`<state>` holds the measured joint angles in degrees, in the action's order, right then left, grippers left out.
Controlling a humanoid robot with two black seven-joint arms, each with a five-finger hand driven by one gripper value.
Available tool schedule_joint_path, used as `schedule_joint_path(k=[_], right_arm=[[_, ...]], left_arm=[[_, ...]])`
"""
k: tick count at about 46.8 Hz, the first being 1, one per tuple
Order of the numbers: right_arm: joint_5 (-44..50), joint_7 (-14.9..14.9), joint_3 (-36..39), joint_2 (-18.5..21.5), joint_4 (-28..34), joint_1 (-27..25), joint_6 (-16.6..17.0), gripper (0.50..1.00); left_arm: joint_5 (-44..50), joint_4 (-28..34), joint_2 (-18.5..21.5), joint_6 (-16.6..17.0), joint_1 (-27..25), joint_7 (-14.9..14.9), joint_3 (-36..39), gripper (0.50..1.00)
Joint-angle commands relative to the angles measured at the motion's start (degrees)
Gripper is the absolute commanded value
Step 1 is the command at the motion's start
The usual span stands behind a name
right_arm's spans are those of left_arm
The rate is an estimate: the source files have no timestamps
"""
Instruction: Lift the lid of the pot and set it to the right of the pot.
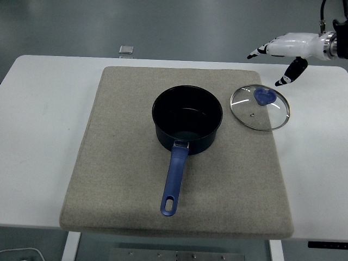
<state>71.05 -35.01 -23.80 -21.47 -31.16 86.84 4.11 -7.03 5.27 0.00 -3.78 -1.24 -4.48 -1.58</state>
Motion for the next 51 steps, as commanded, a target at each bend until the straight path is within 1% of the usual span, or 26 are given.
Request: schedule_joint_path(k=[1,20,26,36,46,51], right_arm=[[-4.2,0.0,1.4,0.3,0.2,0.0,-0.2,0.901],[-28.5,0.0,2.7,2.0,1.5,-0.5,-0.2,0.901],[-33.4,0.0,2.7,2.2,1.8,-0.6,-0.2,0.901],[-41.2,0.0,3.1,2.4,3.0,-2.7,0.2,0.899],[-45.5,0.0,3.3,3.8,4.1,-4.2,0.3,0.899],[-49.9,0.0,5.8,3.9,4.5,-5.4,0.6,0.901]], left_arm=[[0.0,0.0,0.0,0.0,0.0,0.0,0.0,1.0],[0.0,0.0,0.0,0.0,0.0,0.0,0.0,1.0],[0.0,0.0,0.0,0.0,0.0,0.0,0.0,1.0],[0.0,0.0,0.0,0.0,0.0,0.0,0.0,1.0],[0.0,0.0,0.0,0.0,0.0,0.0,0.0,1.0],[0.0,0.0,0.0,0.0,0.0,0.0,0.0,1.0]])
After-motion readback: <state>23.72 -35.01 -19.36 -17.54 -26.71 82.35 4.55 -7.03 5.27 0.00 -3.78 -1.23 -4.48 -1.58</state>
